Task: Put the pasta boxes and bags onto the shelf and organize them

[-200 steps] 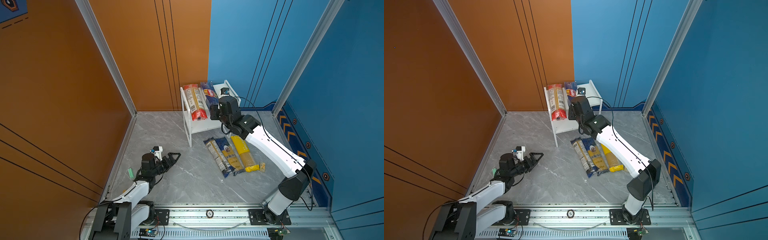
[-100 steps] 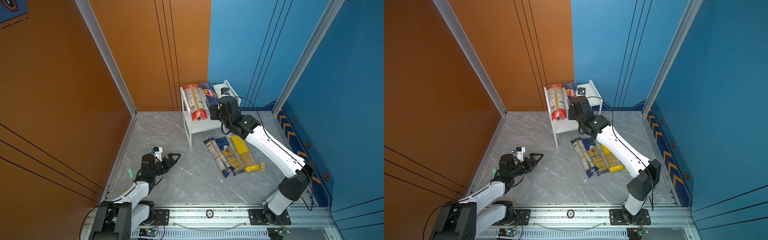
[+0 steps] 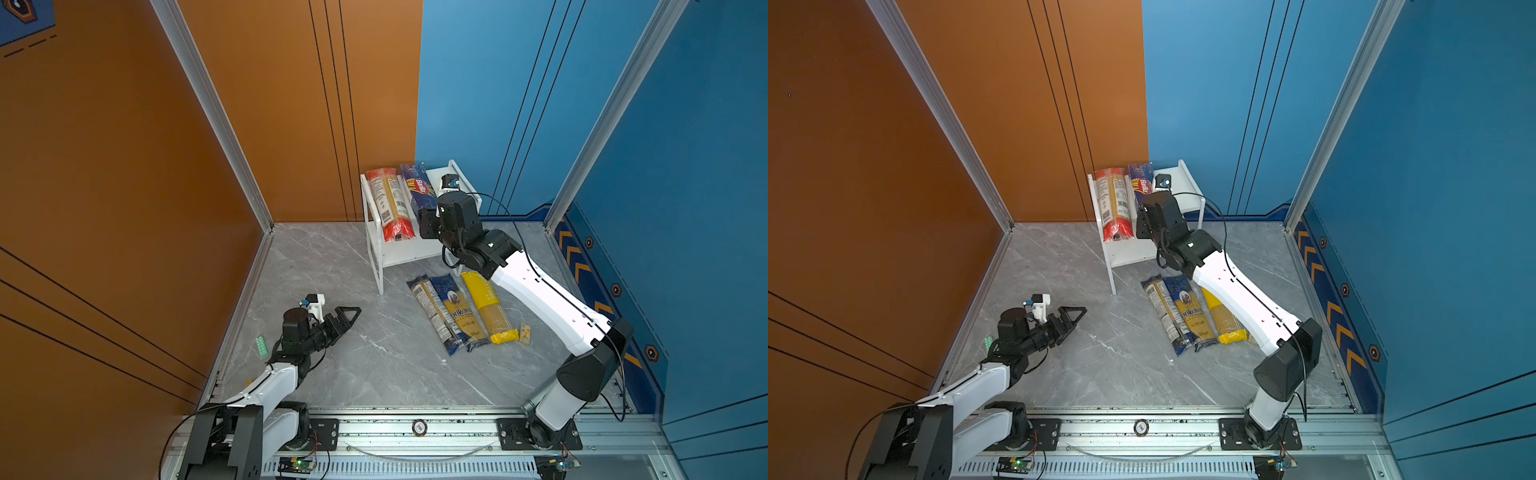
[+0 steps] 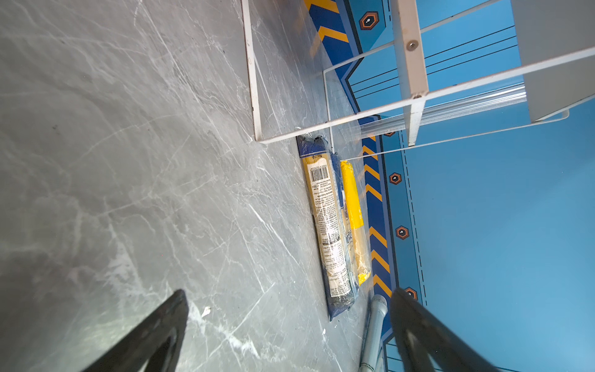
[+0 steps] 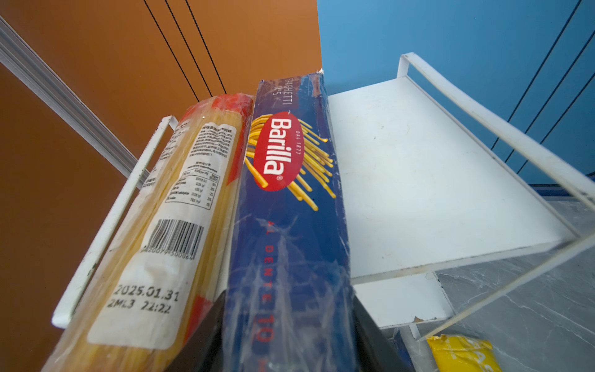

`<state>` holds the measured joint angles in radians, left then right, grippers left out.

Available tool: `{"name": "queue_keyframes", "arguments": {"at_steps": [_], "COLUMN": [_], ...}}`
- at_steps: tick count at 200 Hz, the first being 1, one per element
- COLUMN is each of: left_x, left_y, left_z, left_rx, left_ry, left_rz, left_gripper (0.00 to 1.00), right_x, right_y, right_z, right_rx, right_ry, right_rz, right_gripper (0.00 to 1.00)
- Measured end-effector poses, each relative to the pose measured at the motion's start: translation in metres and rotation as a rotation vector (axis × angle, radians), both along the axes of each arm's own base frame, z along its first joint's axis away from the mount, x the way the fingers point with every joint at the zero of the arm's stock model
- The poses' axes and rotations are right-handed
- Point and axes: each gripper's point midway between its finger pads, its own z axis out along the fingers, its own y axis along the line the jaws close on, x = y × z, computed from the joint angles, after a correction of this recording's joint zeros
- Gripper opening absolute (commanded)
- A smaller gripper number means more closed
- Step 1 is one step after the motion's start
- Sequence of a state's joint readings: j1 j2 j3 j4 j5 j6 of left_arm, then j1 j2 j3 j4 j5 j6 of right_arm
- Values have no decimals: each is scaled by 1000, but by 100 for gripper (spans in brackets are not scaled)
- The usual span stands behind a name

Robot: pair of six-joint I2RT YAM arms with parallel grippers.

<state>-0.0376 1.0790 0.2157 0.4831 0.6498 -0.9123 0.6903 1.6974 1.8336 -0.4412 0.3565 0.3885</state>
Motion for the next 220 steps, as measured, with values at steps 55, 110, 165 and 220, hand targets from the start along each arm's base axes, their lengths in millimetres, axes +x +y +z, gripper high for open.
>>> {"name": "queue_keyframes", "arguments": {"at_steps": [55, 110, 165, 220], "left_x": [-1, -1, -1, -1], "left_y": [-1, 0, 0, 0], "left_z": [0, 0, 0, 0], "left_rx": [-3, -5, -5, -5], "left_ry": [1, 1, 1, 1], "left_rz": [-5, -5, -4, -5], "left_gripper": [98, 98, 98, 98], "right_x": [0, 0, 0, -1], "right_y": [0, 0, 0, 2], "right_z": [9, 16, 17, 18], "right_rx": [10, 4, -3, -21], "right_ry": [-18, -36, -40, -45], "right_rz": [1, 7, 11, 30], "right_gripper": [58, 62, 63, 64]}}
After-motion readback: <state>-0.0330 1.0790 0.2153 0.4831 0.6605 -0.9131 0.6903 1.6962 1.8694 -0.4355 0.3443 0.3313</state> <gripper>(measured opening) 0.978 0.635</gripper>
